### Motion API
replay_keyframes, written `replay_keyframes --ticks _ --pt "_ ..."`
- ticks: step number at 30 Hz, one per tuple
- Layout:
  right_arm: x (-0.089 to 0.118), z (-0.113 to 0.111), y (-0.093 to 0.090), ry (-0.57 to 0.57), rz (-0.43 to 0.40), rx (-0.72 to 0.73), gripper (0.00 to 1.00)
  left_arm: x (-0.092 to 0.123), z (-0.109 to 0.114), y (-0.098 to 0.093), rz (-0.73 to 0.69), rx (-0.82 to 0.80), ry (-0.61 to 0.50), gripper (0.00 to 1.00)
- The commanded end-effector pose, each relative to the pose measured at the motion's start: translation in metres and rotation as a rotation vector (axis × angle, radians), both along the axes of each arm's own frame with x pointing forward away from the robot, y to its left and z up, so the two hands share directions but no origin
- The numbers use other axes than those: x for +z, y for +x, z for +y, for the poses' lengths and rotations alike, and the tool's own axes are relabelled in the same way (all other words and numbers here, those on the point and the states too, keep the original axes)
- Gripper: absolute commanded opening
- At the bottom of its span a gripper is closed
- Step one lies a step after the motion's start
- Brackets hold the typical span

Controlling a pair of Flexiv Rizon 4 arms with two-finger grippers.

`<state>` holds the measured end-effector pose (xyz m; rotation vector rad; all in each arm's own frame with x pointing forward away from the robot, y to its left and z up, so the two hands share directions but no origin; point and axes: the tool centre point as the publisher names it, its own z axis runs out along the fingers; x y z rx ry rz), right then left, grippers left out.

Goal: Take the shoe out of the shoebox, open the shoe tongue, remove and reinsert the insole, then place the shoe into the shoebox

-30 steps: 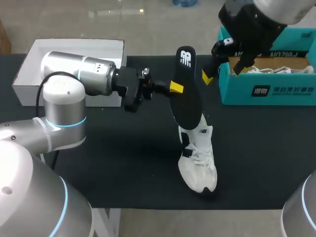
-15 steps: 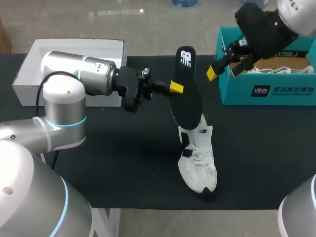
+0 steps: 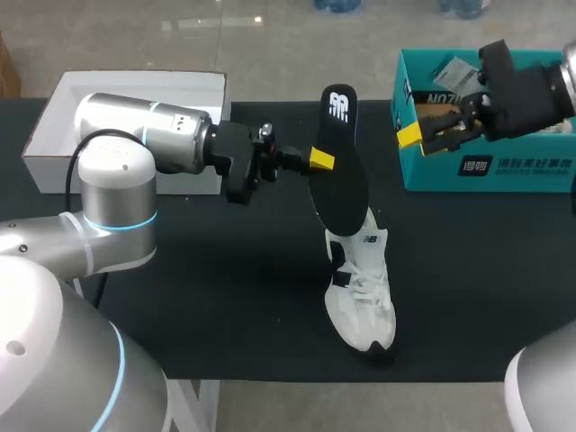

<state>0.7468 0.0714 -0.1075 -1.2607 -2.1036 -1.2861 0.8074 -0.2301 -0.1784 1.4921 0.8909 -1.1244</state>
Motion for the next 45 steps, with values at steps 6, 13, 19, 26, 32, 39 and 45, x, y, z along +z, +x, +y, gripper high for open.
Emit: replay_keyframes --ticks 6,13,19,26,32,39,45 --pt "-0.020 0.001 0.020 0.249 0.048 0.077 1.00 -0.001 -0.001 0.001 -0.002 0.000 -0.003 0.00" --pt "-0.030 0.006 0.037 0.255 0.054 0.088 1.00 -0.001 -0.001 0.001 -0.002 0.000 -0.003 0.00" --pt "-0.041 0.020 0.055 0.250 0.078 0.123 1.00 -0.001 -0.001 0.001 -0.002 0.000 -0.003 0.00" --pt "-0.053 0.044 0.067 0.265 0.099 0.165 1.00 -0.001 -0.001 0.001 -0.002 0.000 -0.003 0.00" --pt "-0.059 0.058 0.070 0.268 0.112 0.194 1.00 -0.001 -0.001 0.001 -0.002 0.000 -0.003 0.00" --pt "-0.062 0.065 0.064 0.275 0.121 0.207 1.00 -0.001 -0.001 0.001 -0.002 0.000 -0.003 0.00" --pt "-0.064 0.072 0.059 0.282 0.131 0.224 1.00 -0.001 -0.001 0.001 -0.002 0.000 -0.003 0.00"
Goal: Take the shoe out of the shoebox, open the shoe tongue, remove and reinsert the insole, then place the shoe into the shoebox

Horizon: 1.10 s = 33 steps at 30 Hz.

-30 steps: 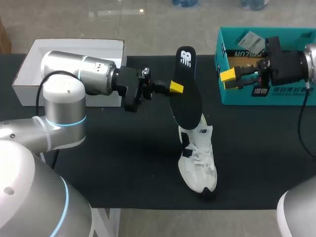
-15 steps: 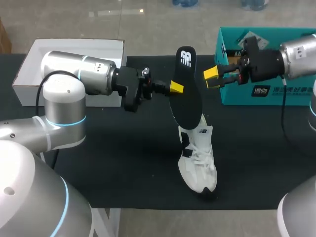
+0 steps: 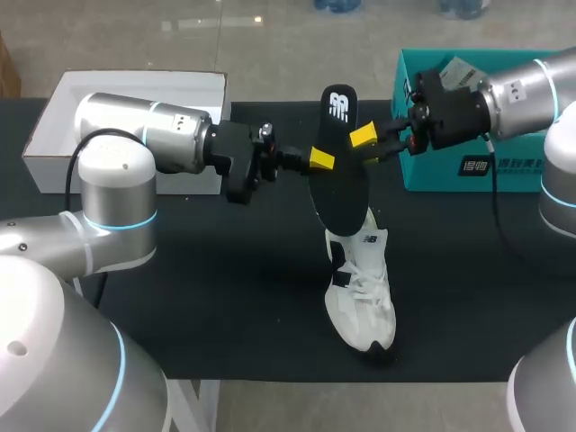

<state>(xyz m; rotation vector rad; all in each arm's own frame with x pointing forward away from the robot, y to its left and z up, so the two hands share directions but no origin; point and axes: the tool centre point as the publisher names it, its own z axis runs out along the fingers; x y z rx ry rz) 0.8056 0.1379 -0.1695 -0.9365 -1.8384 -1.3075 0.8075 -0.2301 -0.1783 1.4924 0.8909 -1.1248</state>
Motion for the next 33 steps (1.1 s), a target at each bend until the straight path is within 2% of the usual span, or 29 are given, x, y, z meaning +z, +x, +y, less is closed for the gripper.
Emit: replay_keyframes --ticks 1,9,11,12,13,14,15,16,33 --pt "-0.002 0.006 -0.001 0.003 0.003 0.003 1.00 -0.001 -0.001 0.000 -0.002 0.000 -0.003 0.00" --pt "-0.005 0.012 -0.007 0.008 0.010 0.017 0.99 -0.001 -0.001 0.000 -0.002 0.000 -0.003 0.00" --pt "-0.005 0.013 -0.009 0.012 0.011 0.017 0.77 -0.001 -0.001 0.000 -0.002 0.000 -0.003 0.00" --pt "-0.005 0.013 -0.009 0.013 0.010 0.017 0.49 -0.001 -0.001 0.000 -0.002 0.000 -0.003 0.00" --pt "-0.005 0.013 -0.009 0.014 0.010 0.014 0.41 -0.001 -0.001 0.000 -0.002 0.000 -0.003 0.00" --pt "-0.005 0.013 -0.009 0.016 0.009 0.012 0.25 -0.001 -0.001 0.000 -0.002 0.000 -0.003 0.00" --pt "-0.005 0.013 -0.009 0.017 0.009 0.012 0.03 -0.001 -0.001 0.000 -0.002 0.000 -0.003 0.00" --pt "-0.005 0.013 -0.009 0.017 0.009 0.011 0.00 -0.001 -0.001 0.000 -0.002 0.000 -0.003 0.00" --pt "-0.004 0.019 -0.012 0.040 -0.001 0.012 0.00 -0.001 -0.001 0.000 -0.002 0.000 -0.003 0.00"
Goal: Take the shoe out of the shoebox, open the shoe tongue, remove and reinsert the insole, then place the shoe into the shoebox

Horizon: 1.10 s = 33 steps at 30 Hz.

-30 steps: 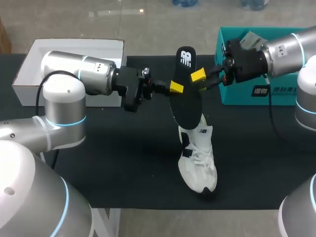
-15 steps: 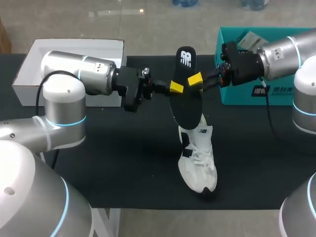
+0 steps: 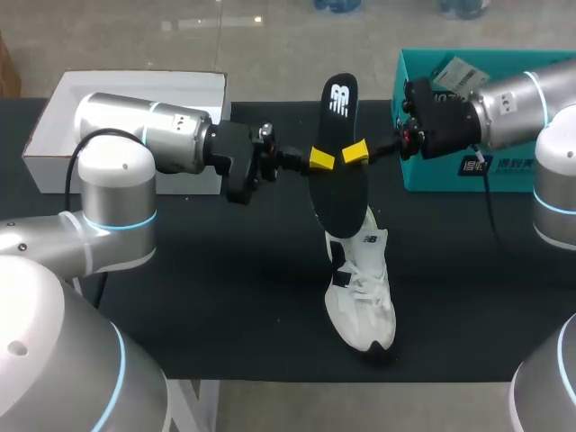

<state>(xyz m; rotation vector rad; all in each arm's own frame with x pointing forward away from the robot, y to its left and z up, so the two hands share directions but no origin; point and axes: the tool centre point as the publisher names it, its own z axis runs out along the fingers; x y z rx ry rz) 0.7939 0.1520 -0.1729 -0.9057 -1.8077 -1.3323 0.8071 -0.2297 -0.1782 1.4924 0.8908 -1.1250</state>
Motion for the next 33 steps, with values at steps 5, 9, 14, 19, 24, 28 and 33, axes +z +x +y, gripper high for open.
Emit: replay_keyframes --ticks 5,9,14,19,24,28,33 --pt "0.002 0.003 -0.001 0.000 -0.012 -0.005 0.00 -0.001 -0.002 0.001 -0.002 0.000 -0.003 0.00" --pt "0.003 0.001 -0.003 -0.001 -0.017 -0.012 0.00 -0.001 -0.002 0.001 -0.002 0.000 -0.003 0.00" --pt "0.001 -0.001 -0.003 -0.001 -0.019 -0.019 0.00 0.003 -0.001 -0.003 0.046 -0.035 0.047 1.00" --pt "-0.004 -0.012 -0.001 -0.010 -0.018 -0.049 0.00 0.009 0.024 -0.008 0.237 -0.041 0.136 1.00" --pt "-0.003 -0.023 0.005 -0.018 -0.026 -0.072 0.00 0.004 0.049 -0.023 0.419 -0.095 0.198 1.00" --pt "0.005 -0.023 0.013 -0.026 -0.058 -0.051 0.00 0.005 0.057 -0.032 0.445 -0.144 0.216 1.00" --pt "0.005 -0.023 0.013 -0.026 -0.058 -0.051 0.00 0.005 0.057 -0.032 0.445 -0.144 0.216 1.00"
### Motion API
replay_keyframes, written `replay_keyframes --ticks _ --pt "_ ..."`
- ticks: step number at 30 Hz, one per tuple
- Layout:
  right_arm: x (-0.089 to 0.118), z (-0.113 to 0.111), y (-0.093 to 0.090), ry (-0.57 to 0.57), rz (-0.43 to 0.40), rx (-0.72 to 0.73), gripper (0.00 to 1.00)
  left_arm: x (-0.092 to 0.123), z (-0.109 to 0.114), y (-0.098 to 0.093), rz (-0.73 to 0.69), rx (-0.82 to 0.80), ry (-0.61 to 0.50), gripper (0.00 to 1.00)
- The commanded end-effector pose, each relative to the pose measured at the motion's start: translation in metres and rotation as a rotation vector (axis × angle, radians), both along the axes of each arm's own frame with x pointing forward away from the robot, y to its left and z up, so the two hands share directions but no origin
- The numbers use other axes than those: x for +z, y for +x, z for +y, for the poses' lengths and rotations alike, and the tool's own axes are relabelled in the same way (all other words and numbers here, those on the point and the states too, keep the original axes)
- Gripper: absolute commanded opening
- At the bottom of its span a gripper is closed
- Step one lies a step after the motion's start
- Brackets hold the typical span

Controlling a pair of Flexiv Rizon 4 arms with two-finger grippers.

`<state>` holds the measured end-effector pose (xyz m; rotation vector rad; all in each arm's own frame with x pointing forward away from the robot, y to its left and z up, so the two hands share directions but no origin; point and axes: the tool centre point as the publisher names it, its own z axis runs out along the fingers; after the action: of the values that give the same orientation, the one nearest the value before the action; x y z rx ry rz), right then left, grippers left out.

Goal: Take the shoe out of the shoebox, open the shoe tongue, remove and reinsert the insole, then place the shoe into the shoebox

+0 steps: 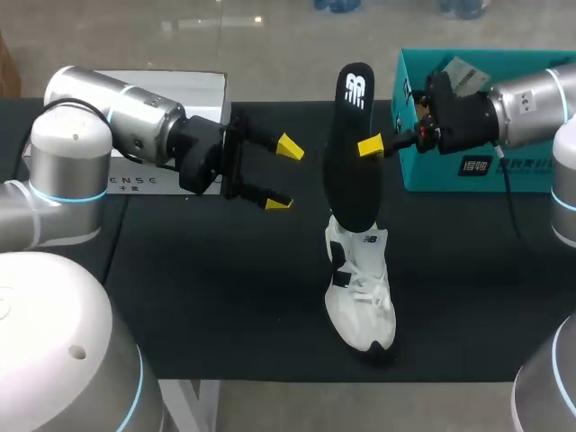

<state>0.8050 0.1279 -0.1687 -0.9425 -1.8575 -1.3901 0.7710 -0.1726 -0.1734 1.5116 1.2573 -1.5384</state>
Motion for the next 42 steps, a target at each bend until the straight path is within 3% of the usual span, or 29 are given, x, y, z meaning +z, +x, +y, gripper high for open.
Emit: replay_keyframes --ticks 1,23,27,30,32,36,42 --pt "0.001 0.001 0.002 -0.005 0.002 0.004 0.00 0.001 0.000 0.004 0.000 -0.010 0.004 1.00" --pt "0.001 0.001 0.002 -0.005 0.002 0.004 0.00 0.001 0.000 0.004 0.000 -0.010 0.004 1.00" --pt "0.001 0.001 0.002 -0.005 0.002 0.004 0.00 0.012 0.017 0.005 0.085 0.133 0.180 1.00" --pt "0.001 0.001 0.002 -0.005 0.002 0.004 0.00 0.006 0.032 -0.004 0.177 0.201 0.288 1.00" --pt "0.001 0.001 0.002 -0.005 0.002 0.004 0.00 0.000 0.043 -0.014 0.203 0.148 0.305 1.00" --pt "0.001 0.001 0.002 -0.005 0.002 0.004 0.00 -0.014 0.053 -0.022 0.318 0.238 0.427 1.00" --pt "0.001 0.001 0.002 -0.005 0.002 0.004 0.00 -0.022 0.069 -0.029 0.445 0.392 0.526 1.00"
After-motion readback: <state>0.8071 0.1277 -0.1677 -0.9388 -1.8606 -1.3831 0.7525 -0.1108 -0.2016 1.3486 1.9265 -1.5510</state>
